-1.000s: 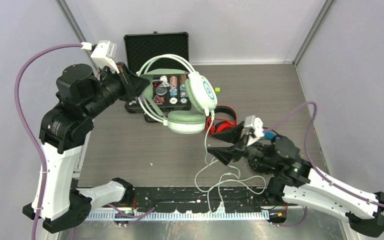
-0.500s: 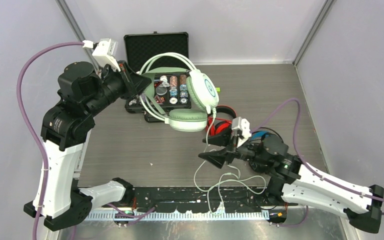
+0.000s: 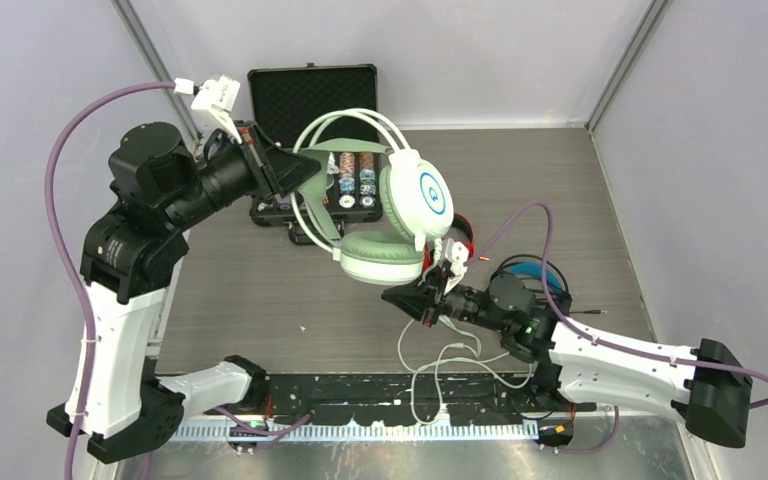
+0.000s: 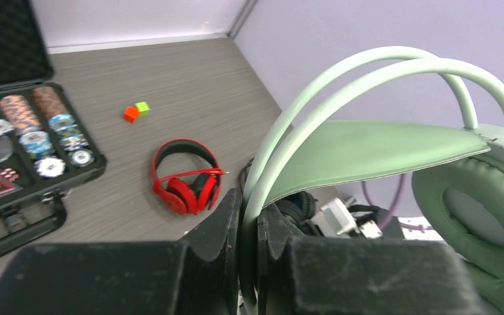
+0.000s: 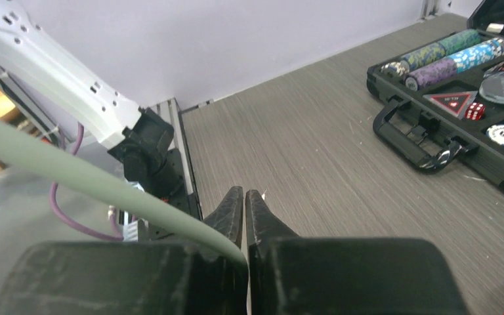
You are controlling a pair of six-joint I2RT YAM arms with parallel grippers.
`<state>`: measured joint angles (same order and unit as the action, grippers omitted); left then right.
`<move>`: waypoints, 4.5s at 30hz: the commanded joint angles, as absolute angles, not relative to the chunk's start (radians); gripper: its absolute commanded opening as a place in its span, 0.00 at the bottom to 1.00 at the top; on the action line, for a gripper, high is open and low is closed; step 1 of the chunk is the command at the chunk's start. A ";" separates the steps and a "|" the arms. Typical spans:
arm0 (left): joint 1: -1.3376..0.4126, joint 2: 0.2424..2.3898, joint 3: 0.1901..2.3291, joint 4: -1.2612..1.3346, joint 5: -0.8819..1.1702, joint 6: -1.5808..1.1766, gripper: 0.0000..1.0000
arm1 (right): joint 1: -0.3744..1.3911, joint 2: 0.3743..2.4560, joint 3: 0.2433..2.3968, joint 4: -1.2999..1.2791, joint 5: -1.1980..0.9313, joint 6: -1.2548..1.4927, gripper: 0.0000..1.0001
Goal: Wrap the headphones
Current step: Wrap the headphones cable around the headphones.
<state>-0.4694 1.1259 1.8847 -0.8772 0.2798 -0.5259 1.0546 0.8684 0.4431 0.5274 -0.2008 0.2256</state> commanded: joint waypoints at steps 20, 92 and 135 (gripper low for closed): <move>-0.466 1.064 1.546 -0.579 0.990 -0.622 0.00 | 0.801 0.958 0.685 0.571 -0.330 0.256 0.00; -0.697 1.077 1.466 -0.952 -0.196 0.187 0.00 | 0.724 1.141 1.106 0.118 -0.721 1.206 0.14; -0.505 1.103 1.494 -0.872 -0.386 -0.615 0.00 | 0.961 1.393 1.356 -0.135 -0.475 0.983 0.41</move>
<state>-0.5369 1.1362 1.4696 -1.0435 -0.4511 -0.4904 0.9394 1.4055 1.2987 -0.1085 -0.5346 1.0554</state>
